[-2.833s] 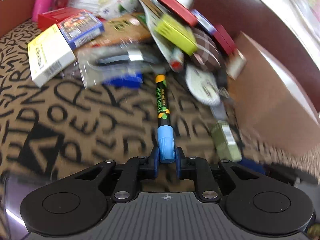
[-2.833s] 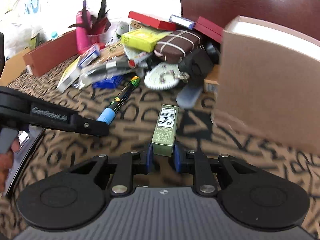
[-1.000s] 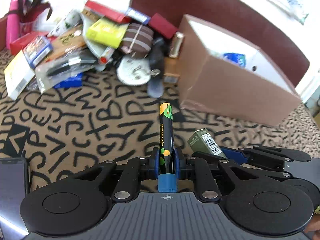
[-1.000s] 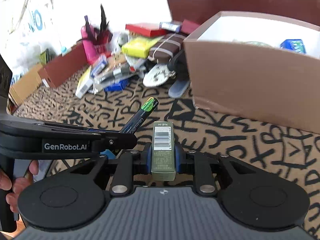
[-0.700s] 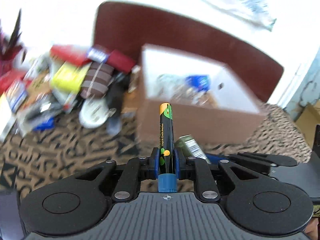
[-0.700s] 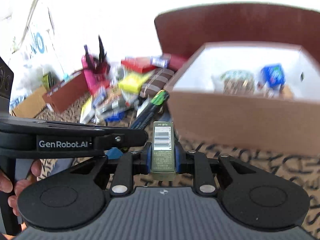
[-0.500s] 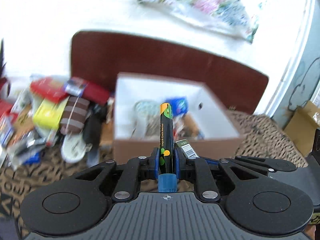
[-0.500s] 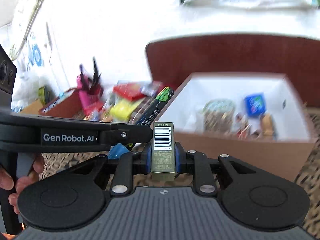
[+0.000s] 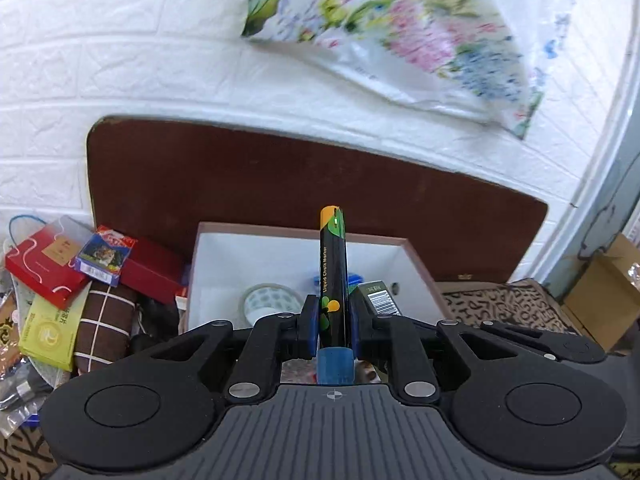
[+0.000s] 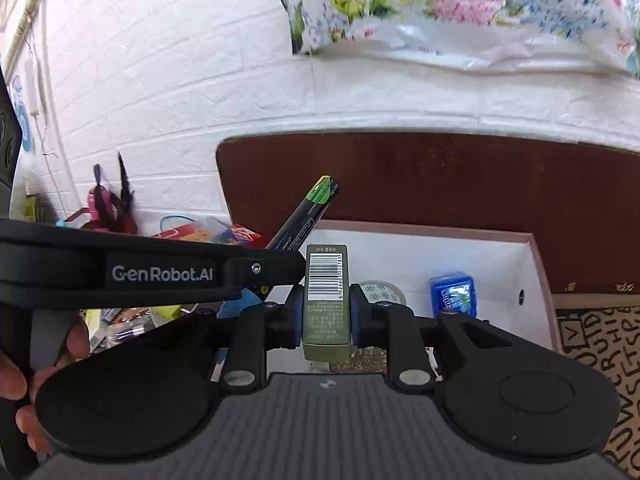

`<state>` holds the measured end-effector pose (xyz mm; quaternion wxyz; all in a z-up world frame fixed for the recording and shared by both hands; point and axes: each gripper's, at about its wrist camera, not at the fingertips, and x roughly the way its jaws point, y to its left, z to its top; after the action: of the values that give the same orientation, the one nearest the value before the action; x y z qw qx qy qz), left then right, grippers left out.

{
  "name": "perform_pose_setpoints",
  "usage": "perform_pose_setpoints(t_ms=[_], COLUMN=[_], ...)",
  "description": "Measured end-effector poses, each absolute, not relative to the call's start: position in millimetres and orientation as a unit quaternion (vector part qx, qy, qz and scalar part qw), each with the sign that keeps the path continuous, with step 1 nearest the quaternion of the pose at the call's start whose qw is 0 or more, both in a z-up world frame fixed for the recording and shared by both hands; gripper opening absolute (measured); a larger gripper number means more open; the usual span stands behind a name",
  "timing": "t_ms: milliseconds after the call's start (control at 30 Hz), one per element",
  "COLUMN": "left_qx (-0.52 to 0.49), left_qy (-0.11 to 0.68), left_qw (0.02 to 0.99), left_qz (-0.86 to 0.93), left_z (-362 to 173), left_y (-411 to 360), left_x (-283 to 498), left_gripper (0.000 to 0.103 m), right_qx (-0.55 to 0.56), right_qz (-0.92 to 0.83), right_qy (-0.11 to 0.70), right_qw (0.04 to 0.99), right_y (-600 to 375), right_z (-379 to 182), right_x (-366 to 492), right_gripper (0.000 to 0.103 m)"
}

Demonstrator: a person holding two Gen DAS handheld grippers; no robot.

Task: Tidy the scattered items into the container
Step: 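Carry the marker and green box over the box with both tools, then open the left tool to drop the marker while the right tool releases the green box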

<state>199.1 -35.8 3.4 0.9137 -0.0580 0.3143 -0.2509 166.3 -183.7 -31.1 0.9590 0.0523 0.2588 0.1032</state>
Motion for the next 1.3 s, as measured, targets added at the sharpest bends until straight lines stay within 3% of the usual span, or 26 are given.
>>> perform_pose_setpoints(t_ms=[433, 1033, 1233, 1267, 1300], left_qx=[-0.063, -0.036, -0.054, -0.052, -0.052], left_qy=[0.377, 0.378, 0.375, 0.373, 0.370], left_qw=[0.897, 0.903, 0.899, 0.899, 0.899], left_qz=[-0.221, -0.199, -0.218, -0.223, -0.229], left_z=[-70.1, -84.4, -82.8, -82.1, -81.2], left_y=[-12.6, -14.3, -12.5, -13.9, -15.0], left_x=[273.9, 303.9, 302.4, 300.7, 298.9], left_gripper=[0.013, 0.017, 0.044, 0.050, 0.059], right_qx=[0.090, 0.100, 0.086, 0.086, 0.086], right_qz=[0.119, 0.109, 0.098, 0.099, 0.102], right_qy=[0.348, 0.376, 0.375, 0.373, 0.370], right_qw=[0.926, 0.915, 0.918, 0.918, 0.920], right_y=[-163.7, -146.4, -142.4, -142.9, -143.5], right_z=[-96.5, -113.1, -112.0, -111.6, -110.7], right_x=[244.4, 285.3, 284.9, 284.4, 283.1], right_gripper=[0.026, 0.027, 0.033, 0.048, 0.056])
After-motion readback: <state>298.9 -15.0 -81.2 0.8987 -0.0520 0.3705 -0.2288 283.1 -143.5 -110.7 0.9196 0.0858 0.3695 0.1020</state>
